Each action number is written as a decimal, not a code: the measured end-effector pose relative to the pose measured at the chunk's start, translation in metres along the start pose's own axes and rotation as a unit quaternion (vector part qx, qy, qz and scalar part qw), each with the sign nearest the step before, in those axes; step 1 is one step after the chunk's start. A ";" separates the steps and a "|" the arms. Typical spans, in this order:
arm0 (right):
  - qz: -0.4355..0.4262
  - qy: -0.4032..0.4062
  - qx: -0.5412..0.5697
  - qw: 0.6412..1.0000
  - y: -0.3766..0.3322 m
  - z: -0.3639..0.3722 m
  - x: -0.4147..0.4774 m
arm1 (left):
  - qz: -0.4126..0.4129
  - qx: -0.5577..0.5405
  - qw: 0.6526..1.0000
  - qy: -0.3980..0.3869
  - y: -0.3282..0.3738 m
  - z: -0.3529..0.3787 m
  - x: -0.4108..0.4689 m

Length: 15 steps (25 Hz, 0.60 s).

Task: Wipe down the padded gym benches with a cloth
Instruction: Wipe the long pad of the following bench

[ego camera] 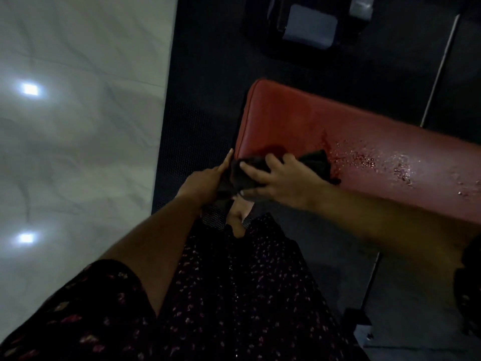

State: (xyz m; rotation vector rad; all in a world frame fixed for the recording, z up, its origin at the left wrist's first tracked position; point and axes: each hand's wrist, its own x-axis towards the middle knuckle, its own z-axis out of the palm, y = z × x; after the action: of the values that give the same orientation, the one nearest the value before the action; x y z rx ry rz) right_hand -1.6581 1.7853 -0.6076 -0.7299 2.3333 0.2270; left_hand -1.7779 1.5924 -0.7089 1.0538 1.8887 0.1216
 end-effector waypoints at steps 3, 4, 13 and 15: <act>0.190 0.047 0.079 0.978 0.058 -0.010 0.013 | 0.027 -0.069 0.997 -0.007 0.000 -0.007 0.001; 0.278 0.069 0.117 0.951 0.082 -0.012 0.017 | 0.034 -0.070 0.997 -0.002 0.001 -0.008 0.002; 0.525 0.089 0.314 0.786 0.061 -0.003 0.007 | 0.117 0.088 0.987 0.060 0.017 -0.044 0.030; 0.497 0.101 0.301 0.808 -0.003 0.005 -0.001 | 0.154 0.125 0.974 0.106 0.017 -0.047 0.032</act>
State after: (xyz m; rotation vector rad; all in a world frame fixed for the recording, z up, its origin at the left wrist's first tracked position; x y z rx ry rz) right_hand -1.6534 1.7848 -0.6107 0.8592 2.5477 -0.1663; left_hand -1.8095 1.6412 -0.6965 1.5580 1.9518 0.1854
